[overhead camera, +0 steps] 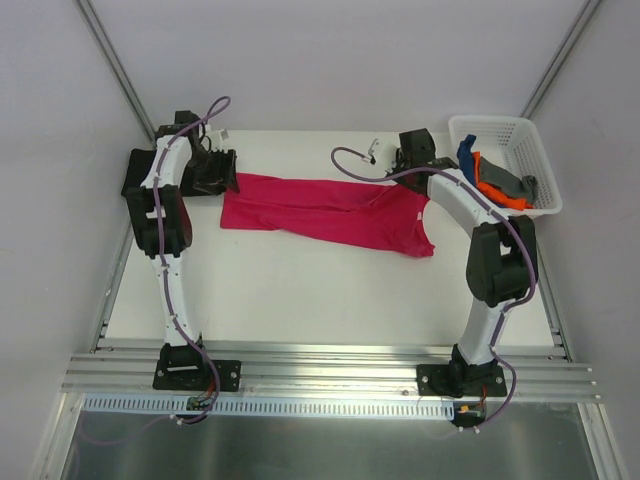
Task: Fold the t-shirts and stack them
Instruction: Fold the tshirt
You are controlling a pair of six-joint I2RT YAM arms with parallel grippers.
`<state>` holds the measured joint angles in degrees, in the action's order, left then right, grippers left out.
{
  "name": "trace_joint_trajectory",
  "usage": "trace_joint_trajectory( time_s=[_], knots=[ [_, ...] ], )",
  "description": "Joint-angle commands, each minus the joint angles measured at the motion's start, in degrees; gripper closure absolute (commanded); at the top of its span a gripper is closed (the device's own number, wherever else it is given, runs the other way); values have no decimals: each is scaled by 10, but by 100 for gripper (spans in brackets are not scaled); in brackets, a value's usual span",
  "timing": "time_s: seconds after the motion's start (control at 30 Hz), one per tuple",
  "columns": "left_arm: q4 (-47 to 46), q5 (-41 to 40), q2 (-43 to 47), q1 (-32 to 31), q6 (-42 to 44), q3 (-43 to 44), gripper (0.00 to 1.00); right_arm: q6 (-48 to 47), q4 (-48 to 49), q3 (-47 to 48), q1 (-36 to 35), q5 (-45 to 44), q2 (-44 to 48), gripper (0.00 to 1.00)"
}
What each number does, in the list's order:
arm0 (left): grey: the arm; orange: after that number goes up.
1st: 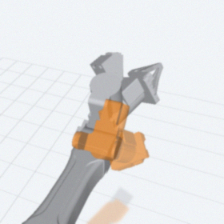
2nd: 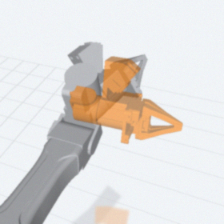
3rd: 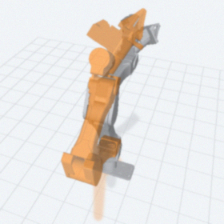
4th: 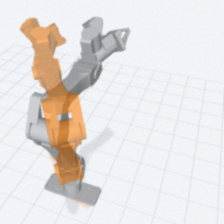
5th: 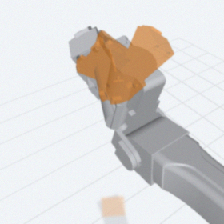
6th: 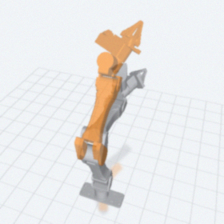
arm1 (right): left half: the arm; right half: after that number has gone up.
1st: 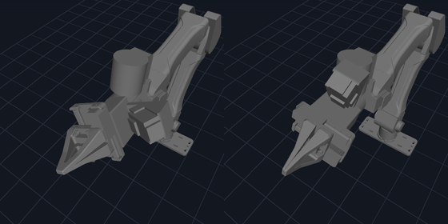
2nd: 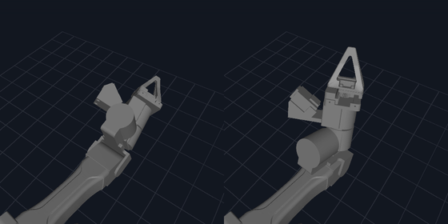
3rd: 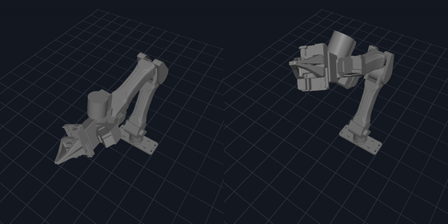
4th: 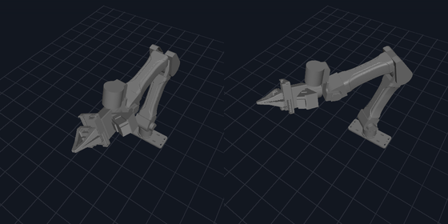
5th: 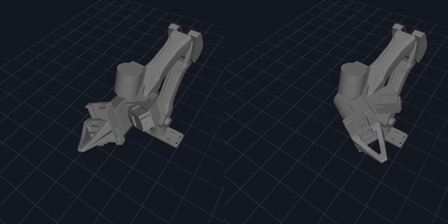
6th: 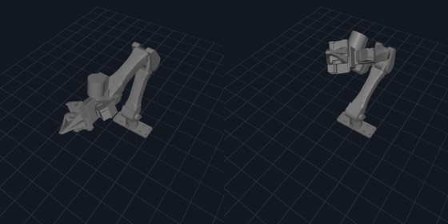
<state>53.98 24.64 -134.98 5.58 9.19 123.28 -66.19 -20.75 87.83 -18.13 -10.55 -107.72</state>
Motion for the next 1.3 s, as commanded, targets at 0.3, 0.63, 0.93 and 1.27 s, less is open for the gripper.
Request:
trace_joint_trajectory(
  time_s=[0.3, 0.63, 0.93, 1.27],
  knots=[
    [-2, 8, 125, 15, -34, -131, 16, -11, 33, 24, 8, -27, -32, 99],
    [0, -13, 101, -7, -34, -146, 19, -22, 59, 52, 28, -57, -82, 99],
    [-1, -9, 137, -3, -26, -246, 21, 11, 69, 35, 24, -76, -80, 29],
    [-2, -4, 141, -1, -30, -248, 22, 174, -89, -106, 14, 50, 196, 21]
  ],
)
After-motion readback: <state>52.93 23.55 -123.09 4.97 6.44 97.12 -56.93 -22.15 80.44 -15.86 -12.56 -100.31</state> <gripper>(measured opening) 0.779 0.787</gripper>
